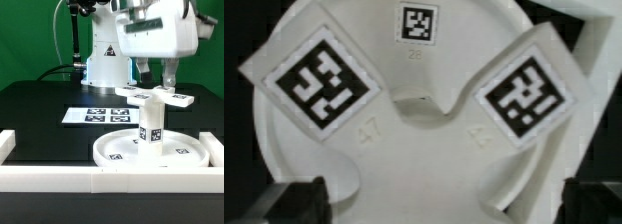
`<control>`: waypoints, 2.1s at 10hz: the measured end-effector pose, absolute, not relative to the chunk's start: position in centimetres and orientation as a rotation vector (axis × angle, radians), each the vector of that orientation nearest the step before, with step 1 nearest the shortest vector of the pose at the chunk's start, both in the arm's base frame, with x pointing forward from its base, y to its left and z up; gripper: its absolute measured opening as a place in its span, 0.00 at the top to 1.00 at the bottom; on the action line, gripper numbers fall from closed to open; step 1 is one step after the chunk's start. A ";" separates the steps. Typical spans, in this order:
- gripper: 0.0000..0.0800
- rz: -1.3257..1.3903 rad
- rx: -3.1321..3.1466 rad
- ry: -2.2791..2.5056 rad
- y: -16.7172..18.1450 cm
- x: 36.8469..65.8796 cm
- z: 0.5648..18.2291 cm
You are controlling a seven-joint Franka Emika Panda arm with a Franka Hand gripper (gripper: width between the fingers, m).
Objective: Assemble round table
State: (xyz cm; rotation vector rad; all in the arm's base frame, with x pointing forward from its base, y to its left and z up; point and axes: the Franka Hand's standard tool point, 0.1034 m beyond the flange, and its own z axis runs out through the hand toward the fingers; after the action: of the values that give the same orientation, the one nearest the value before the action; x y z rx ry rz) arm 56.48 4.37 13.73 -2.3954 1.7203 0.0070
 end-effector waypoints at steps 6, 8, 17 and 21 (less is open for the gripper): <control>0.19 -0.032 -2.690 1.228 4.8 56.3 13.3; 0.19 -0.062 -2.801 0.958 4.5 56.3 13.3; 0.19 -0.110 -3.044 -0.418 5.4 57.1 13.4; 0.19 -0.124 -2.952 -0.904 5.1 57.1 13.4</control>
Offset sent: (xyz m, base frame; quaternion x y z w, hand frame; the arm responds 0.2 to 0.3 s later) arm 0.0036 0.0066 -0.0056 -0.0456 0.0062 -0.2416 0.9693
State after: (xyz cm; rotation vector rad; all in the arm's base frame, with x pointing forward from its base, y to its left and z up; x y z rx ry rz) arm 57.12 5.11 13.35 -2.9517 -0.9045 -0.1237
